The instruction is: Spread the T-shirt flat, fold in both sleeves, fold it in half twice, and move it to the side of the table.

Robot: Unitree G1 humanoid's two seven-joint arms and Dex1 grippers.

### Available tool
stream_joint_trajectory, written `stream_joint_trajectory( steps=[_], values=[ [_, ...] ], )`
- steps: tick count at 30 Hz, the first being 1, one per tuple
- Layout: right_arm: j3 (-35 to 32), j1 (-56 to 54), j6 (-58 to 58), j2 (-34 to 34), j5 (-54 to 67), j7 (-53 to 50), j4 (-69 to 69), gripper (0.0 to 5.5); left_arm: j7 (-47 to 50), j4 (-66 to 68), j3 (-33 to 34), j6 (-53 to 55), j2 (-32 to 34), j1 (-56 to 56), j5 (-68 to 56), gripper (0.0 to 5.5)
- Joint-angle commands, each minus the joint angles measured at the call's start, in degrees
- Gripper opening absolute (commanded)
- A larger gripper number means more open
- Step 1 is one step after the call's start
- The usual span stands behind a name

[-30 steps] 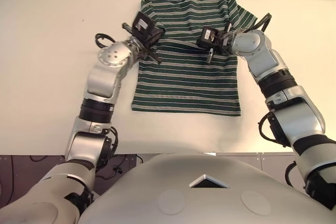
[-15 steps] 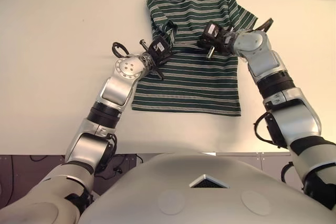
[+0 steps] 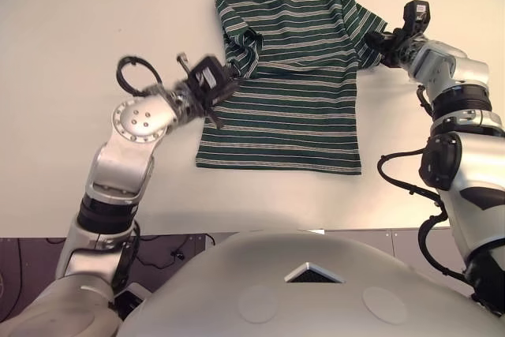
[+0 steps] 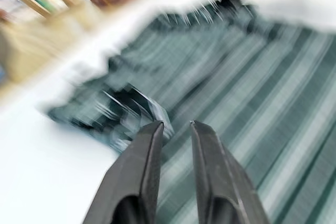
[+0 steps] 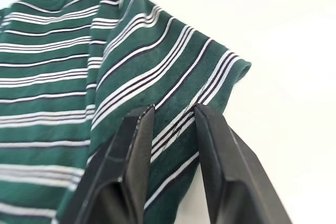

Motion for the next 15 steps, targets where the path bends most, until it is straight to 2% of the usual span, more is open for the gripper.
stream_joint_trajectory(
  steps=[1, 4, 11, 15],
  values=[
    [-0.8, -1.7, -1.4, 0.4, -1.0, -1.6, 4.7, 1.42, -1.4, 2.9, -2.8, 1.4, 2.3, 1.6, 1.2, 0.34],
    [-1.7, -2.2, -2.6, 0.3, -0.7, -3.4, 6.1, 1.42, -2.6, 4.1, -4.8, 3.2, 3.8, 3.7, 1.3, 0.02],
    [-5.3, -5.8, -3.5, -2.0, 1.4, -2.3, 5.6, 1.42, -1.9, 7.4, -9.8, 6.3, 2.9, 8.0, 1.6, 0.02],
    [-3.5, -6.6, -4.7, -2.3, -1.6, -1.0, 6.0, 1.42, -0.8, 3.8, -9.9, 8.4, 3.0, 9.3, 0.8, 0.02]
  ],
)
